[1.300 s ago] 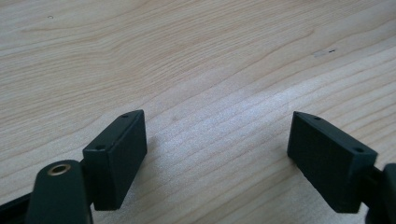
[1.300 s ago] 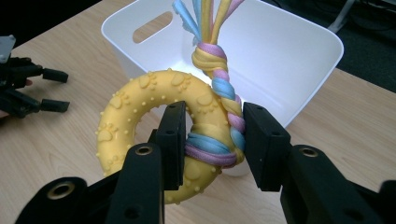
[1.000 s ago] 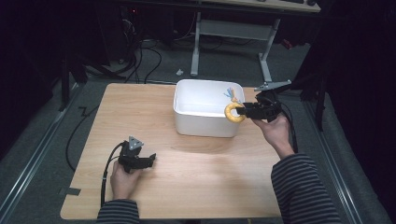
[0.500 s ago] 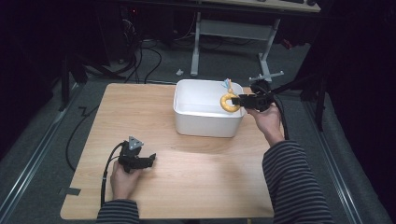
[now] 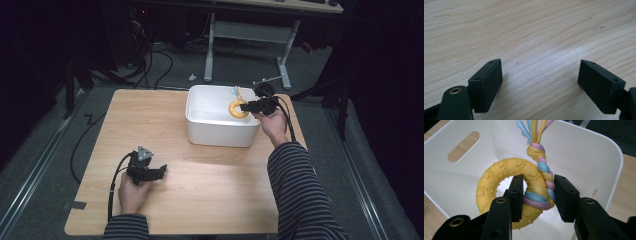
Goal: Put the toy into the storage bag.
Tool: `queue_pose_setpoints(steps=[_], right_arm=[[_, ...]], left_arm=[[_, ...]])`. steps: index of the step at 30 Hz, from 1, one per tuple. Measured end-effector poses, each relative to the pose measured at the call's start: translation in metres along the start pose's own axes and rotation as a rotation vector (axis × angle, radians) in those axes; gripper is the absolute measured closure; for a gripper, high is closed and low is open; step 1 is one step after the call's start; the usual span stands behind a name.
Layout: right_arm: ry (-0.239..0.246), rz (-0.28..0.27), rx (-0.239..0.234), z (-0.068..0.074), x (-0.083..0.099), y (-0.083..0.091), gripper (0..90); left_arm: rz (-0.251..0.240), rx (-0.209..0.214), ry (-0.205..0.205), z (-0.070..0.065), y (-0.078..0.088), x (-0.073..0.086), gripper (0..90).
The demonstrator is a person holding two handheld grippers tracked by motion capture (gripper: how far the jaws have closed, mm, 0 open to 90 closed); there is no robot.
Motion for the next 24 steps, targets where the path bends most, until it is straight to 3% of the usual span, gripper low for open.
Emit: queue_pose_setpoints(steps=[4,16,24], right_arm=[[0.019,0.026,0.023,0.003,-0.002,-0.010,62.1],[0.042,0.080,0.032,0.011,-0.001,-0.027,62.0],[0.080,0.116,-0.004,0.022,0.002,-0.031,61.9]], left_arm=[[-0.003,0.001,0.008,0.001,0.000,0.000,20.4],[-0.003,-0.004,0.005,0.000,0.000,0.000,20.4],[-0.003,-0.004,0.006,0.000,0.000,0.000,20.5]])
Point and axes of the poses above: each handheld gripper's, and its own axes: y roughly backward along the jaws, x roughly out of its underside, z roughly to its left, the point moved 5 cm from there along -y, roughly forward along the jaws, and after that the axes turned 1 degree about -x, right-handed, at the moved point
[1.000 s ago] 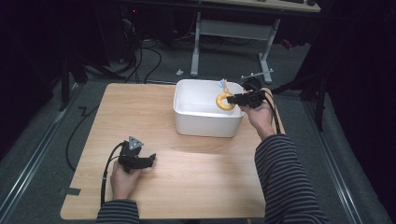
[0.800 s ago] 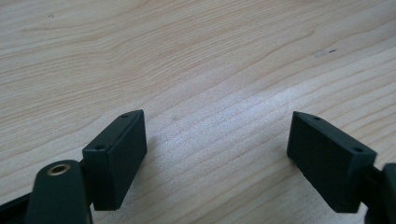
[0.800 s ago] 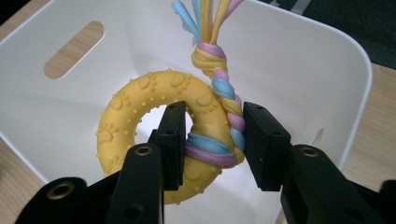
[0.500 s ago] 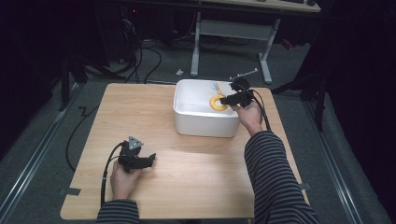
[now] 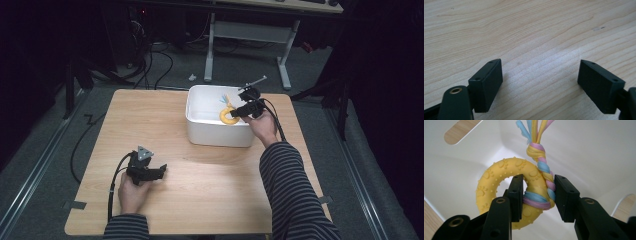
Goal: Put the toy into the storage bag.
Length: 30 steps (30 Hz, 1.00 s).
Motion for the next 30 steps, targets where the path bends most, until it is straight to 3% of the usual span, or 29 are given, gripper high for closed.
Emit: queue_pose_setpoints(steps=[13,25,28,29,30], right_arm=[[0.008,0.032,-0.040,0.0052,0.0037,-0.0017,61.6],[-0.024,0.045,-0.077,0.0033,0.0082,-0.0023,59.8],[-0.058,0.037,-0.131,0.0027,0.0082,-0.0013,47.8],[-0.058,0.037,-0.131,0.0027,0.0082,-0.0013,47.8],[-0.042,0.028,-0.098,0.0023,0.0090,0.0014,45.0]], left_arm=[[-0.001,0.000,0.001,0.0003,-0.0001,-0.0001,20.5],[-0.001,-0.001,0.000,0.0004,-0.0001,-0.0001,20.6],[-0.001,-0.001,0.000,0.0003,-0.0001,-0.0001,20.6],[-0.001,-0.001,0.000,0.0003,-0.0001,-0.0001,20.6],[0.000,-0.001,0.001,0.0004,0.0000,-0.0001,20.6]])
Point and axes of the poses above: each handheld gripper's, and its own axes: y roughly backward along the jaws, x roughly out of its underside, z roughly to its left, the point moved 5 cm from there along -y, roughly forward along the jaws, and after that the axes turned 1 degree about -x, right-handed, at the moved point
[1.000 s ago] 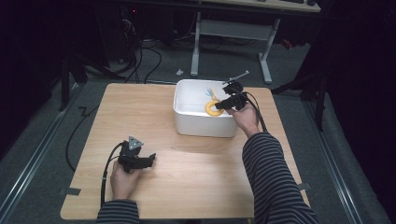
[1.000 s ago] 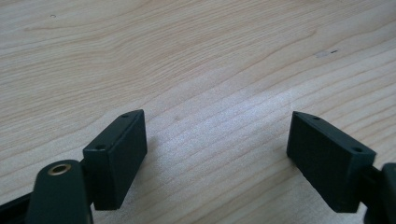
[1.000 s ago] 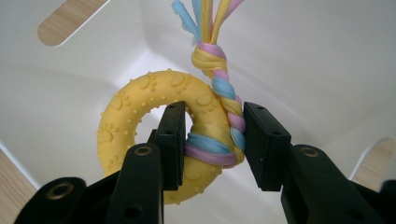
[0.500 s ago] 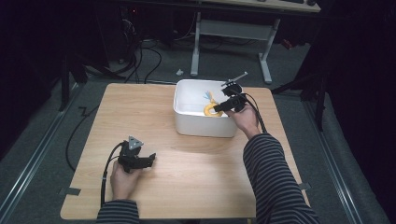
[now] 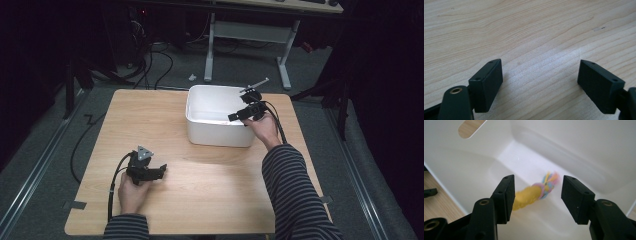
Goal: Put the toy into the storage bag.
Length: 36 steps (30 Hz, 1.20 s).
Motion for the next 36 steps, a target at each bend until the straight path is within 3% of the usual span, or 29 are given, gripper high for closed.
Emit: queue_pose_setpoints(steps=[14,23,36], right_arm=[[0.037,-0.113,0.042,-0.002,0.003,0.037,42.5],[0.016,-0.189,0.050,-0.010,0.010,0.063,43.2],[0.012,-0.226,0.094,-0.026,0.027,0.093,43.7]], left_arm=[[0.001,-0.001,0.000,0.000,0.000,0.000,20.5],[0.002,-0.001,0.000,0.000,0.000,0.000,20.5],[0.000,-0.002,0.001,0.000,0.000,0.000,20.5]])
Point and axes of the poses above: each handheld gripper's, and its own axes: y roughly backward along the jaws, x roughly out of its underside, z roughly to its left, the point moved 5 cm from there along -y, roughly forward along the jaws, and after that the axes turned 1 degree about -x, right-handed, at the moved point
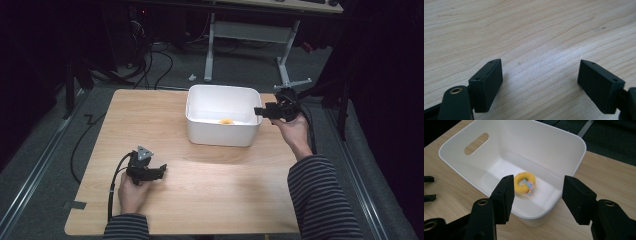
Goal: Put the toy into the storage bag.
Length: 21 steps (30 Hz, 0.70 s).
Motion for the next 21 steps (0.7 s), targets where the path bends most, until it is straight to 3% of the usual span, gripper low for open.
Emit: queue_pose_setpoints(steps=[6,21], right_arm=[[-0.029,-0.029,0.005,-0.009,0.007,0.013,44.1],[-0.010,-0.068,0.020,-0.013,0.040,0.046,43.8]], left_arm=[[0.000,0.000,0.000,0.000,0.000,0.000,20.5],[0.001,0.000,-0.001,0.000,0.000,0.000,20.6]])
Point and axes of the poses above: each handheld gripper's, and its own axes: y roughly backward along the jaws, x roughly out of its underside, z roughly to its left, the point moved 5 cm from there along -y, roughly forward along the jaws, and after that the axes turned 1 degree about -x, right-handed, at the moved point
